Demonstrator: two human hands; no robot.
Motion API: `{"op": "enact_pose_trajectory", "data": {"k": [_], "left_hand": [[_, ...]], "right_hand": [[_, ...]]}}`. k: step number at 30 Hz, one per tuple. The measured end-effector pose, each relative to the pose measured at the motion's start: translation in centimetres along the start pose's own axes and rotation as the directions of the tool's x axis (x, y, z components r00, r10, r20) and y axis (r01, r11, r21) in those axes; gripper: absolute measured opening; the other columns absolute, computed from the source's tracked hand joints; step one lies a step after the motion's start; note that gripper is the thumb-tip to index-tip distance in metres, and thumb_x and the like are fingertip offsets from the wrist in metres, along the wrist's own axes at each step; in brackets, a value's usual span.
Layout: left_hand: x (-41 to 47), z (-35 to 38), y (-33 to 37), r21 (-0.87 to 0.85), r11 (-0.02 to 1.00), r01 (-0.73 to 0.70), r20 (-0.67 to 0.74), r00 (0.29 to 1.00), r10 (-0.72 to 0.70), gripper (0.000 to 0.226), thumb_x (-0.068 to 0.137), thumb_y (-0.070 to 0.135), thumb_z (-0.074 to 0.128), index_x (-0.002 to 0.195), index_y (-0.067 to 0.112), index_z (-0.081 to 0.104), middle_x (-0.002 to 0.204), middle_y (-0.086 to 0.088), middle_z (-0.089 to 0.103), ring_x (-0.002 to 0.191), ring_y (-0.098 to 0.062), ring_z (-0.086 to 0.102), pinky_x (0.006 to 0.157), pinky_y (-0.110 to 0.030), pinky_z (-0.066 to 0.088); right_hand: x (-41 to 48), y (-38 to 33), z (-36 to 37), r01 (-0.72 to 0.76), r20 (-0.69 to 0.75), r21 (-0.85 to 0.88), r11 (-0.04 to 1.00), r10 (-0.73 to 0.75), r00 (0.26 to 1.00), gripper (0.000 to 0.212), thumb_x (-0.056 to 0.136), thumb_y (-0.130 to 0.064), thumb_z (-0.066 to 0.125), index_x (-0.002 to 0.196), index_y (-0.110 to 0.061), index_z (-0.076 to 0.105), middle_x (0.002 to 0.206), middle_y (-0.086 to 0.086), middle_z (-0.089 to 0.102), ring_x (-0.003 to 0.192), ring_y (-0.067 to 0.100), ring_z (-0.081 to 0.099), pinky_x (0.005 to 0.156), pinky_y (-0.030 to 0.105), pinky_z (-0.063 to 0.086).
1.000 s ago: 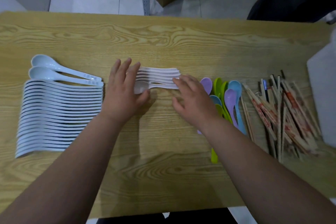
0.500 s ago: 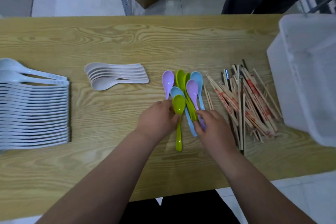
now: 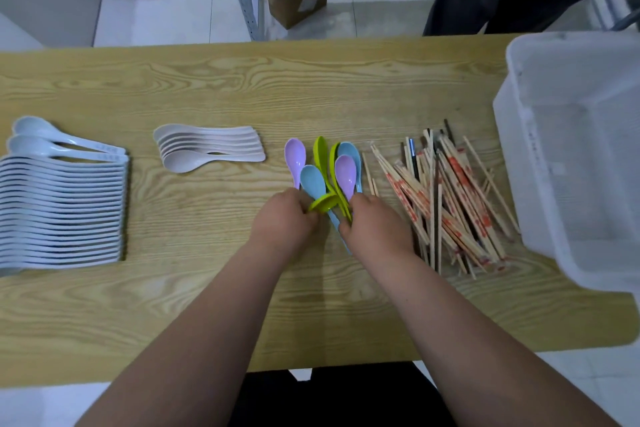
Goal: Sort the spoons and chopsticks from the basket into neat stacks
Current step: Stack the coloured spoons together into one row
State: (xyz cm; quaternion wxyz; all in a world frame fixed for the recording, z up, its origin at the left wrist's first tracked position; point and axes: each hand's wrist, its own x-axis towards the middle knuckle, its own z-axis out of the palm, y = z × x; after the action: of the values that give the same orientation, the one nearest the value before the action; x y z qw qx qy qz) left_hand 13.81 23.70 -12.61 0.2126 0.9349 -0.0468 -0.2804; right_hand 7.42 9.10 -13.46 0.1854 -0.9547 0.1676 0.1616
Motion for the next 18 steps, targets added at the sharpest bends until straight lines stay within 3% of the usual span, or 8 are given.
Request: {"op": "enact_pose_trajectory", "data": {"k": [3,6,9,11,13,15,18], "left_hand": [[-0.9,-0.6,-0.5,-0.113,0.992,0.057,-0.031,0.998,-0.060,0.028,0.087,0.031,0.063,0.070,0.021,0.044,0.070,0.003,0.054,0.068,-0.024,0.050,0.053,-0.033,0.030],[-2.2,-1.4,-1.1,-0.321,0.939,0.123,0.016,0.992,-0.125,0.020,0.084,0.024,0.061,0.076,0.013,0.046,0.070,-0.003,0.065,0.063,-0.022,0.060,0.056,-0.033,0.044],[-4.0,-2.1,-2.0,-0.679,0.698,0.228,0.145,0.974,-0.177,0.015,0.086,0.005,0.057,0.087,0.010,0.043,0.077,-0.015,0.062,0.056,-0.023,0.062,0.055,-0.037,0.056],[-5.1,-2.5,-3.5,-0.727,0.634,0.263,0.198,0.965,-0.174,0.014,0.089,-0.003,0.050,0.096,0.009,0.045,0.083,-0.017,0.054,0.055,-0.024,0.058,0.055,-0.034,0.053],[-6.0,-2.9,-5.0,-0.726,0.625,0.287,0.237,0.957,-0.165,0.032,0.088,-0.005,0.042,0.110,0.015,0.052,0.091,-0.015,0.058,0.053,-0.023,0.052,0.060,-0.036,0.048],[-7.1,-3.5,-6.0,-0.769,0.548,0.329,0.288,0.944,-0.161,0.040,0.088,-0.003,0.045,0.115,0.023,0.058,0.098,-0.012,0.064,0.055,-0.020,0.047,0.061,-0.036,0.044],[-8.7,-4.9,-7.0,-0.853,0.362,0.376,0.361,0.926,-0.112,0.022,0.098,0.019,0.054,0.119,0.021,0.061,0.095,-0.012,0.060,0.058,-0.017,0.042,0.054,-0.032,0.041]], "right_hand": [[0.1,-0.3,-0.5,0.021,0.029,-0.064,0.998,-0.019,0.999,0.037,0.094,-0.040,0.060,0.118,-0.013,0.053,0.113,0.010,0.058,0.104,0.033,0.061,0.068,0.035,0.036],[0.1,-0.7,-0.6,0.020,0.070,-0.110,0.994,-0.012,0.997,0.039,0.097,-0.038,0.058,0.125,-0.013,0.049,0.118,0.011,0.056,0.106,0.033,0.060,0.068,0.035,0.036],[0.3,-1.2,-0.8,-0.005,0.084,-0.140,0.990,0.017,0.996,0.038,0.096,-0.033,0.059,0.126,-0.012,0.050,0.122,0.011,0.056,0.111,0.032,0.059,0.072,0.035,0.038],[0.4,-1.7,-0.9,-0.043,0.086,-0.167,0.985,0.058,0.995,0.035,0.095,-0.030,0.059,0.124,-0.011,0.053,0.119,0.010,0.058,0.109,0.031,0.061,0.072,0.034,0.039],[0.4,-2.0,-0.9,-0.113,0.087,-0.157,0.981,0.128,0.988,0.030,0.093,-0.027,0.059,0.119,-0.011,0.056,0.114,0.009,0.061,0.104,0.030,0.063,0.069,0.032,0.039],[-0.1,-2.2,-1.0,-0.145,0.074,-0.133,0.980,0.156,0.985,0.028,0.091,-0.027,0.059,0.113,-0.011,0.058,0.112,0.009,0.063,0.103,0.031,0.063,0.068,0.032,0.038],[-1.7,-2.4,-1.4,-0.131,0.037,-0.075,0.988,0.134,0.990,0.032,0.092,-0.029,0.055,0.117,-0.009,0.053,0.109,0.014,0.064,0.101,0.035,0.062,0.070,0.034,0.039]]}}
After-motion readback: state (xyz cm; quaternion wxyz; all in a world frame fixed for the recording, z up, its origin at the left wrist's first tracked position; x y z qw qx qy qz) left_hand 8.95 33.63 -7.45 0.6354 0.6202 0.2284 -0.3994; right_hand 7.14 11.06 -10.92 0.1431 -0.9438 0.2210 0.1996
